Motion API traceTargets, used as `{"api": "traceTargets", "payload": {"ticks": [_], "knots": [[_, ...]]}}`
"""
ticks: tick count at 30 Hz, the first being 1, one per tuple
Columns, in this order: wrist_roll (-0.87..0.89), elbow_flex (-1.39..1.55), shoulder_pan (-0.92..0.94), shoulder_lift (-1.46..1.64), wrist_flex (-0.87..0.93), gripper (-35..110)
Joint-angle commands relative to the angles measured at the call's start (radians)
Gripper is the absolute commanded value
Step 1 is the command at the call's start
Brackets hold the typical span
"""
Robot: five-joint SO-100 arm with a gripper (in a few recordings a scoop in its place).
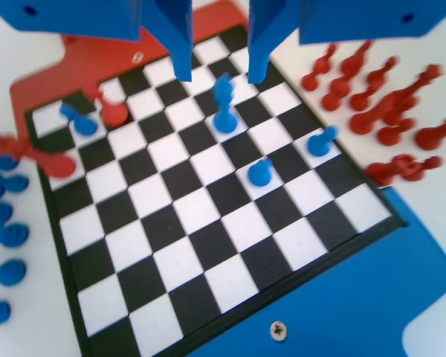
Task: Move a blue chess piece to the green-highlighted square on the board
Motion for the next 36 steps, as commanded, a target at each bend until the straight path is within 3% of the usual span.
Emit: {"api": "traceTargets", "payload": {"ticks": [1,36], "knots": [[-0.02,-0.037,0.009,-0.037,-0.026,14],[-0.092,-0.161,0.077,-0.331,-0.218,14]]}}
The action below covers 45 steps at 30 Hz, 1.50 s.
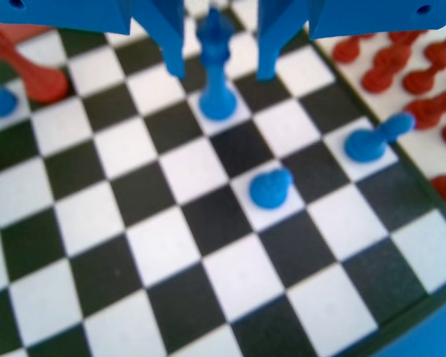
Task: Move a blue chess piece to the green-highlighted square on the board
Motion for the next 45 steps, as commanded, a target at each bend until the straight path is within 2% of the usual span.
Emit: {"api": "traceTargets", "payload": {"ticks": [1,6,14,27,45], "knots": [[-0.015,-0.051,0.014,0.018,-0.005,14],[-0.023,-0.043,0.014,0.005,-0.032,1],[-0.028,-0.029,0.014,0.0,-0.06,1],[-0.008,-0.063,0.103,0.084,0.018,1],[-0.009,0.002,0.112,0.077,-0.072,1]]}}
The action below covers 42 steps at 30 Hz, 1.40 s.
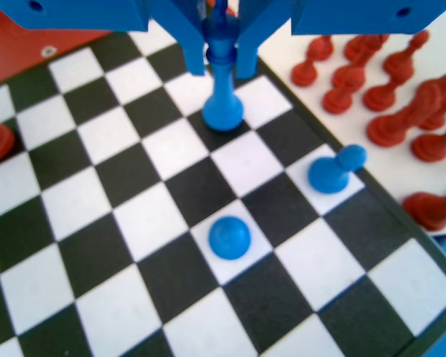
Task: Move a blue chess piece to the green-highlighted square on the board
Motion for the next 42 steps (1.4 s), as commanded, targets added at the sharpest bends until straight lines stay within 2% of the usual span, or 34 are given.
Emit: {"api": "traceTargets", "payload": {"ticks": [1,7,14,21,32,42], "knots": [[0.003,0.009,-0.005,0.089,-0.003,1],[-0.006,0.029,-0.009,0.089,-0.023,3],[-0.023,0.031,-0.009,0.095,-0.026,14],[-0.035,-0.012,-0.005,0.129,0.035,17],[-0.114,-0.141,-0.003,0.382,0.35,15],[-0.238,-0.156,-0.051,0.712,0.686,6]]}}
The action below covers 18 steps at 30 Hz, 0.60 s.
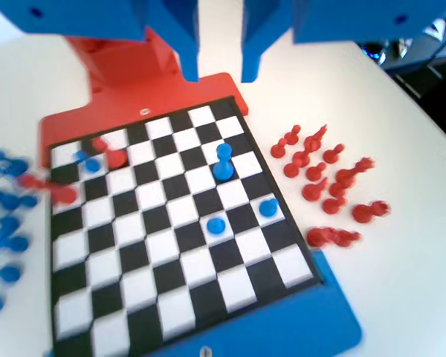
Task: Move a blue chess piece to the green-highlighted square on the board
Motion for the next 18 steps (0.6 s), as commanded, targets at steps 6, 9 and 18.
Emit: {"api": "traceTargets", "payload": {"ticks": [6,9,18], "knots": [[-0.084,-0.04,-0.061,0.365,0.276,1],[-0.104,-0.043,-0.077,0.439,0.347,1],[-0.195,0.052,-0.153,0.652,0.416,1]]}}
